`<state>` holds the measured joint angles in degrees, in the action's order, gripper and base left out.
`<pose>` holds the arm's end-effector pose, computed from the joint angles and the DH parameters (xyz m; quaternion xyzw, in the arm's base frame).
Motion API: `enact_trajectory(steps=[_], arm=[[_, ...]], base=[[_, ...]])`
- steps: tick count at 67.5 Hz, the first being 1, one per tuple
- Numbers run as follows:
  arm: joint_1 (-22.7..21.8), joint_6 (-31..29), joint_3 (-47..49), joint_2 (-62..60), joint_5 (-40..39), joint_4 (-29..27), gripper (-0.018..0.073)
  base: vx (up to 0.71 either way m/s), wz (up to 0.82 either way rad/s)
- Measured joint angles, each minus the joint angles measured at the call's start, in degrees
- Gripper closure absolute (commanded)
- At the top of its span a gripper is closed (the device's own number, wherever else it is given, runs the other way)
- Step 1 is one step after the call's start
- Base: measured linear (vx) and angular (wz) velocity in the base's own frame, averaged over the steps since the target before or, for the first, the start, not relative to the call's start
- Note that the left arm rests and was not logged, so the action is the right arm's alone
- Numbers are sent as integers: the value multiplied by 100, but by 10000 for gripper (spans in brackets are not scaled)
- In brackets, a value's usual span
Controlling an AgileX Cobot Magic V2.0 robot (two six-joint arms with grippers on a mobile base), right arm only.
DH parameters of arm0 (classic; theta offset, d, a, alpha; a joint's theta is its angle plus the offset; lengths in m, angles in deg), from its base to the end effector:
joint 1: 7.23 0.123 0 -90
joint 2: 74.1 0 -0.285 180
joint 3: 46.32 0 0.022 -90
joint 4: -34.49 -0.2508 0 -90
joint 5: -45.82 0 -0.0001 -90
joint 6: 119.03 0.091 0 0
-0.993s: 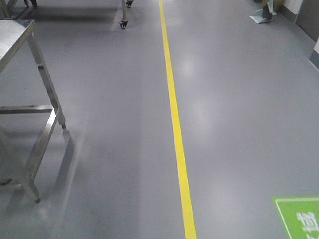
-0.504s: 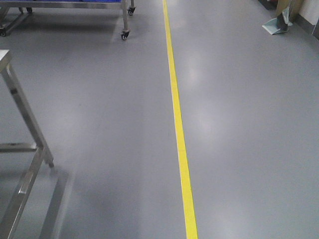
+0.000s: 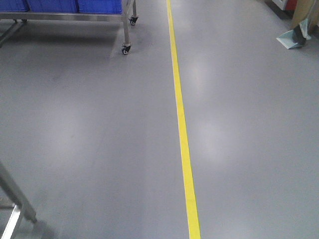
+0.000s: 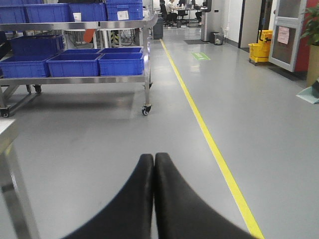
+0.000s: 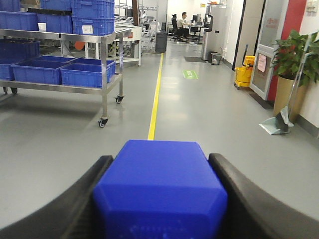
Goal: Pour parts from conveyor to right shelf
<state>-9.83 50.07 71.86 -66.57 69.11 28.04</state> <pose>0.0354 0.0025 0.2653 -0.0303 0.7218 -0.0296 0.6908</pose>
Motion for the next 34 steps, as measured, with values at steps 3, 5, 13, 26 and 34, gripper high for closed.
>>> enact_trajectory(steps=[3,5,13,26,34], arm=[[0,0,0,0,0,0,565],[0,0,0,0,0,0,565],[0,0,0,0,0,0,565],[0,0,0,0,0,0,565],[0,0,0,0,-5,0,565]], base=[[76,7],[76,7],[75,7],[73,3],[72,-2]])
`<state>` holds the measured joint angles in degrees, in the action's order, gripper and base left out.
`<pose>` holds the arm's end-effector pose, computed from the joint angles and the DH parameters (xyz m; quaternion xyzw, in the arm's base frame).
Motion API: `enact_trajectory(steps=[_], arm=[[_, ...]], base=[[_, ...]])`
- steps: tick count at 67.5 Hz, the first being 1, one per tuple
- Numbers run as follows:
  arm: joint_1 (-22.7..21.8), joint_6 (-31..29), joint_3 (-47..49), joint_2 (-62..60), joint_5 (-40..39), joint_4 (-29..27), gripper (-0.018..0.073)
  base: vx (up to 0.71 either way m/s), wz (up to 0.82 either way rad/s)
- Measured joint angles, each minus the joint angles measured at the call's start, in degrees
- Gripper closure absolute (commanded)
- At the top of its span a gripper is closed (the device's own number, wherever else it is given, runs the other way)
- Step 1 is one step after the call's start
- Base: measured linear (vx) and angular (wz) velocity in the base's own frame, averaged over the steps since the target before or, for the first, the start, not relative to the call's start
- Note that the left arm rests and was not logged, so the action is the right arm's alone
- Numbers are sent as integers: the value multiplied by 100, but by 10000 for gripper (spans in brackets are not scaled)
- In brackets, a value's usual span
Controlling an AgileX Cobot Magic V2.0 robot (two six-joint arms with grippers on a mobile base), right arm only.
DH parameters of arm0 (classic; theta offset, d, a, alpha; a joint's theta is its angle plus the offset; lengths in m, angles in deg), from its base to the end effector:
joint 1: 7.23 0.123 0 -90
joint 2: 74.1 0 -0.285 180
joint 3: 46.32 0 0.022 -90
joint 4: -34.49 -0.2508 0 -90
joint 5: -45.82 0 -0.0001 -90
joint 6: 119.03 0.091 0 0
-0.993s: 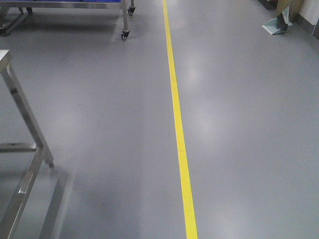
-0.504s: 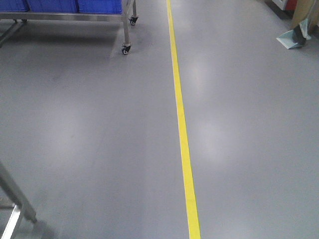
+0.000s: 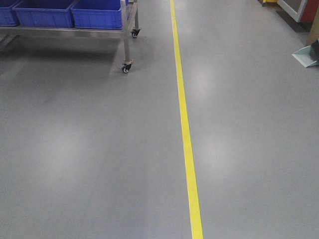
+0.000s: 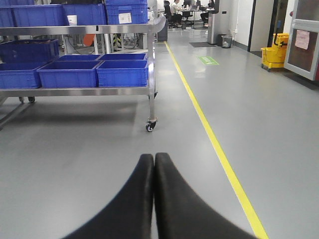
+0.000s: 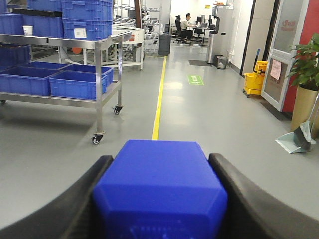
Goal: Pour parts from conveyor to right shelf
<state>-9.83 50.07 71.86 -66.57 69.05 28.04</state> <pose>0.0354 0.0024 0.2654 -0.0303 0.7214 -0.0297 0.6912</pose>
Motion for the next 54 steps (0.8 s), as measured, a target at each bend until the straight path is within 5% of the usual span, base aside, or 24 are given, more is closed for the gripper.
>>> enact_trajectory(steps=[29,54], arm=[[0,0,0,0,5,0,565],[0,0,0,0,5,0,565]], base=[[67,4],[62,49]])
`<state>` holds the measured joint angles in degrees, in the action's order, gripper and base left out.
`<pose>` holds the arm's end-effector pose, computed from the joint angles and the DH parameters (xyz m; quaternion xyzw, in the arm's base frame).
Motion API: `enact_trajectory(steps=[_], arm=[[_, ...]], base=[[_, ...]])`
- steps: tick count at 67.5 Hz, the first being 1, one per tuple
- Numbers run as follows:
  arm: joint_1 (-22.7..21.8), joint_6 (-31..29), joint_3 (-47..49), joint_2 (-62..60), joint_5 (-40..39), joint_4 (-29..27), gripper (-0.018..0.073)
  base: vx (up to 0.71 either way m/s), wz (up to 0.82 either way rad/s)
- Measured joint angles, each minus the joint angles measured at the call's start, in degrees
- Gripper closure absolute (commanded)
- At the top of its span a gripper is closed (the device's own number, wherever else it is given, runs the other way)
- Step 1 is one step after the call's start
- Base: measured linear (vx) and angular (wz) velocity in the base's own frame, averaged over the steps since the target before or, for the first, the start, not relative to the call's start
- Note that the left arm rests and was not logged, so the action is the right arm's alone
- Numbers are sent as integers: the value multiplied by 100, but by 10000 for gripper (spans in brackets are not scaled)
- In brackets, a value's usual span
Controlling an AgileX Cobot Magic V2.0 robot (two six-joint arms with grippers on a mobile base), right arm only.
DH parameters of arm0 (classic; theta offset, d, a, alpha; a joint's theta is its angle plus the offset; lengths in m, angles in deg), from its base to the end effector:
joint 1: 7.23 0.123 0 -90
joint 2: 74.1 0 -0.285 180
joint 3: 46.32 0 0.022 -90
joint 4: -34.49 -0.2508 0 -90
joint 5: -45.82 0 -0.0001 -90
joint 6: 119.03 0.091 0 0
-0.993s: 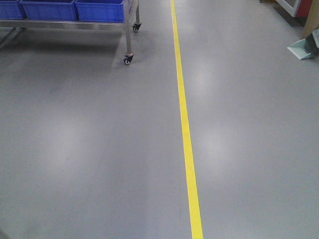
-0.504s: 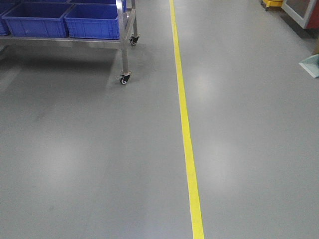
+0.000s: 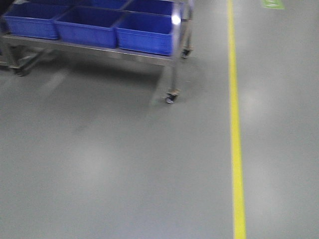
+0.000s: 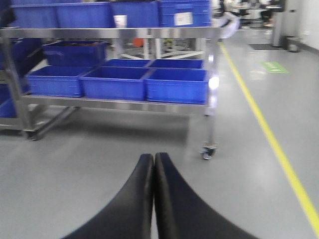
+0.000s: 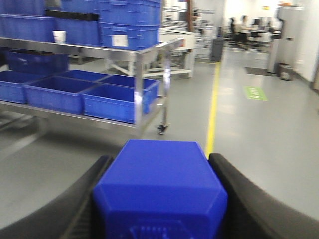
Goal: Pour parts from conveyor to right shelf
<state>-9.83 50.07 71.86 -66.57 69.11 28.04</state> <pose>0.0354 0.0025 0.2653 -0.0303 0.7218 -0.0296 0.6908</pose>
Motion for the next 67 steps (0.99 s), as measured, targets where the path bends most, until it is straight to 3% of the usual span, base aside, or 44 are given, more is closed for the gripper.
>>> enact_trajectory(steps=[67], arm=[[0,0,0,0,0,0,565]], base=[[64,75]])
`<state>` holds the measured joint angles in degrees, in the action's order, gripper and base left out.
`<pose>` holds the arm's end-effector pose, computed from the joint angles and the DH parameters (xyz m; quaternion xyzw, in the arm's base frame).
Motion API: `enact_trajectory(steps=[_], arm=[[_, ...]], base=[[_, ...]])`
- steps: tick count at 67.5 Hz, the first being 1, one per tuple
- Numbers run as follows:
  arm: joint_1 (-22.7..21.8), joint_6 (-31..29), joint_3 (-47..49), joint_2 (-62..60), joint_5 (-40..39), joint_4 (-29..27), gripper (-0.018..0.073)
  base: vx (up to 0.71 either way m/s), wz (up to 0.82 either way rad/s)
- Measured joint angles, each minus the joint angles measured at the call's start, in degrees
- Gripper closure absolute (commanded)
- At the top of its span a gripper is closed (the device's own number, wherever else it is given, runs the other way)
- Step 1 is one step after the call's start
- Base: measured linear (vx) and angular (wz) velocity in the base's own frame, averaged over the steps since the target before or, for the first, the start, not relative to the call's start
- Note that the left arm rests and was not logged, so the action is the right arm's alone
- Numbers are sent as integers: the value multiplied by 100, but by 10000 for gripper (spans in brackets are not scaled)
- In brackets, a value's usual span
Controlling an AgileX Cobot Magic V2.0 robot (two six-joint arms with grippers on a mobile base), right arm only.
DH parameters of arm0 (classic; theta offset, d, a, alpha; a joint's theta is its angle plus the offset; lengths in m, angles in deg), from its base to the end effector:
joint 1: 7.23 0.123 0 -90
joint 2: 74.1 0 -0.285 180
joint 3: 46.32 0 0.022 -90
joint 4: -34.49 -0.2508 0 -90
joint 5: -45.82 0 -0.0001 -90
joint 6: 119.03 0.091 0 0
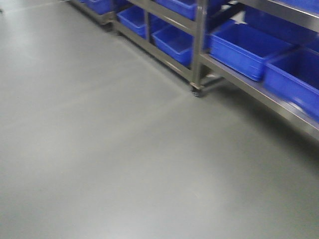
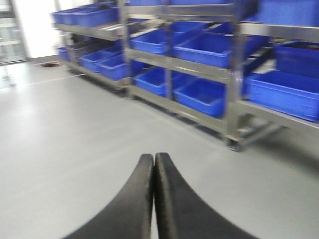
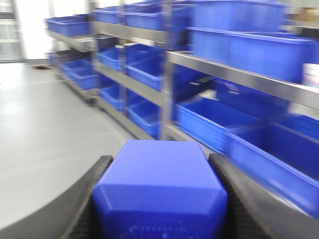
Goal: Pour parts from conveyor to right shelf
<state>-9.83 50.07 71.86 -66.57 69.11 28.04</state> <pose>0.0354 0.0025 0.2653 -0.0303 0.7218 -0.0296 0.6908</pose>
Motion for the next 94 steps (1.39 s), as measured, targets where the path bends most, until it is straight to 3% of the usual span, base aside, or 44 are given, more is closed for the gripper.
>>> enact_trajectory(steps=[42,94], arm=[[0,0,0,0,1,0,565],[0,0,0,0,1,0,565]], base=[[75,61],[77,15]])
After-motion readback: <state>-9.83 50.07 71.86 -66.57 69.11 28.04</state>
